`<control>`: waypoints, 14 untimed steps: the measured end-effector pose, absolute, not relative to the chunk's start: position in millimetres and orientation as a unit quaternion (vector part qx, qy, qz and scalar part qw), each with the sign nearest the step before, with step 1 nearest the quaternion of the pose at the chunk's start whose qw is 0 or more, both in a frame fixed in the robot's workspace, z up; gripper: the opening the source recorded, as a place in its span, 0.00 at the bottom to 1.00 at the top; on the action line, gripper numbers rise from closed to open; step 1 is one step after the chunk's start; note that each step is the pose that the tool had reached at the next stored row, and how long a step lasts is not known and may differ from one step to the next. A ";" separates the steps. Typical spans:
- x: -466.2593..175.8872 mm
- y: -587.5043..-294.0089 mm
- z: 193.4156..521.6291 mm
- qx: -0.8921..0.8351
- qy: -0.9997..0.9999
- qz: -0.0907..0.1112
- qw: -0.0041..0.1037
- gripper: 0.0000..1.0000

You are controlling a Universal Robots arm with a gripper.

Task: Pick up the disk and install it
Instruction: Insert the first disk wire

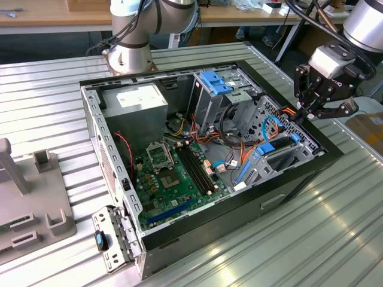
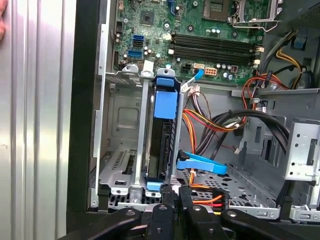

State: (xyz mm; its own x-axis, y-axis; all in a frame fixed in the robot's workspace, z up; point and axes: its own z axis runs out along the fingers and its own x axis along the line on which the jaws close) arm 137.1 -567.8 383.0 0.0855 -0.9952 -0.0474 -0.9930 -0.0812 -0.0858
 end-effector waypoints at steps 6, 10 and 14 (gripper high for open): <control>127.6 -567.8 382.8 -0.735 0.676 -0.012 0.048 0.16; 115.9 -567.9 382.7 -0.735 0.677 -0.012 0.048 0.16; 115.3 -567.8 382.7 -0.735 0.677 -0.012 0.048 0.16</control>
State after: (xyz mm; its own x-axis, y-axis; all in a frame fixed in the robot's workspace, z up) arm 115.3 -567.8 382.7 0.0836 -0.9954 -0.0473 -0.9931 -0.0794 -0.0862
